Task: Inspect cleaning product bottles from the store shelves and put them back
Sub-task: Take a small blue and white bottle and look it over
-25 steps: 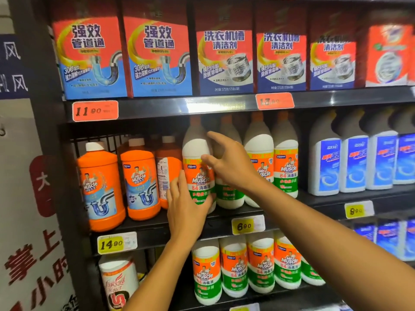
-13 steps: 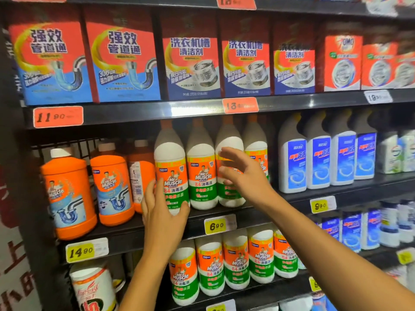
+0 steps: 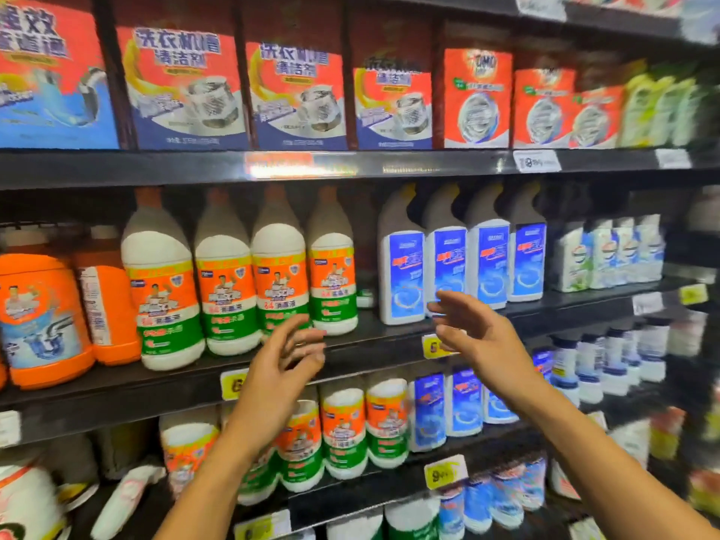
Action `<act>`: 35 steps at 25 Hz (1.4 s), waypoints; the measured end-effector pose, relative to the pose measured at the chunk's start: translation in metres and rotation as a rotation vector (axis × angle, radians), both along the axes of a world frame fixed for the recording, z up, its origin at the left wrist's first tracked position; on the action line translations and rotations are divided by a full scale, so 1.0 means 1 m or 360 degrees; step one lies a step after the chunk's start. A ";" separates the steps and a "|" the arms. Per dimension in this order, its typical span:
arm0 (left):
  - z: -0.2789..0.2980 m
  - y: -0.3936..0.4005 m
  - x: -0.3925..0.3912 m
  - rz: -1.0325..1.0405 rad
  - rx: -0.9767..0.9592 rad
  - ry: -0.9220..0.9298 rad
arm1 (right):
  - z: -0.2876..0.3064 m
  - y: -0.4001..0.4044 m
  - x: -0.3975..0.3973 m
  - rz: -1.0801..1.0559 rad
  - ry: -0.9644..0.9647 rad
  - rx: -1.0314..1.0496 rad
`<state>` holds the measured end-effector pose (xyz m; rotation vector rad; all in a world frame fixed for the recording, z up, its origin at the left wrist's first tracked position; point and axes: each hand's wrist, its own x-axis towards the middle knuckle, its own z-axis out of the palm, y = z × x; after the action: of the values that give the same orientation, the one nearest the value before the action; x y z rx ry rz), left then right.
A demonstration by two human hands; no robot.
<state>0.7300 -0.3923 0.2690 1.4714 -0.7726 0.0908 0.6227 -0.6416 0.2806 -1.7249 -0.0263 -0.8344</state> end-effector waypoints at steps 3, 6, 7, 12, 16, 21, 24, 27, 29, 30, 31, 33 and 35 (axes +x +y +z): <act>0.002 -0.053 -0.028 -0.0166 -0.0137 0.0205 | -0.010 -0.071 -0.043 -0.0046 0.0037 0.0065; -0.005 -0.109 -0.057 -0.0270 -0.0144 0.0279 | -0.017 -0.131 -0.083 -0.0099 0.0069 0.0101; -0.009 -0.131 -0.068 -0.0289 -0.0130 0.0304 | -0.021 -0.153 -0.099 -0.0126 0.0095 0.0096; -0.040 -0.229 -0.119 -0.0421 0.0081 0.0348 | -0.054 -0.251 -0.181 -0.0350 0.0199 0.0117; -0.049 -0.293 -0.149 -0.0460 0.0186 0.0427 | -0.070 -0.305 -0.218 -0.0449 0.0288 0.0149; -0.031 -0.372 -0.149 -0.0536 0.0213 0.0299 | -0.068 -0.343 -0.202 -0.0484 0.0280 0.0137; -0.013 -0.416 -0.132 -0.0530 0.0191 0.0187 | -0.049 -0.362 -0.172 -0.0449 0.0280 0.0010; 0.009 -0.461 -0.098 -0.0366 0.0148 -0.0002 | -0.021 -0.388 -0.135 -0.0418 0.0238 -0.0122; 0.025 -0.493 -0.070 -0.0090 0.0188 -0.0119 | -0.001 -0.404 -0.108 -0.0390 0.0226 -0.0220; 0.031 -0.507 -0.058 0.0038 0.0259 -0.0149 | 0.007 -0.411 -0.096 -0.0380 0.0222 -0.0264; 0.036 -0.521 -0.045 0.0121 0.0325 -0.0141 | 0.016 -0.419 -0.081 -0.0370 0.0222 -0.0317; 0.041 -0.544 -0.024 0.0174 0.0423 -0.0060 | 0.031 -0.431 -0.053 -0.0371 0.0244 -0.0427; 0.041 -0.561 -0.008 0.0198 0.0490 -0.0043 | 0.038 -0.440 -0.031 -0.0404 0.0208 -0.0539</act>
<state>0.7219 -0.9536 0.3102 1.8142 -0.7392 0.0889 0.5912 -1.0813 0.3182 -2.1302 0.1501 -0.9398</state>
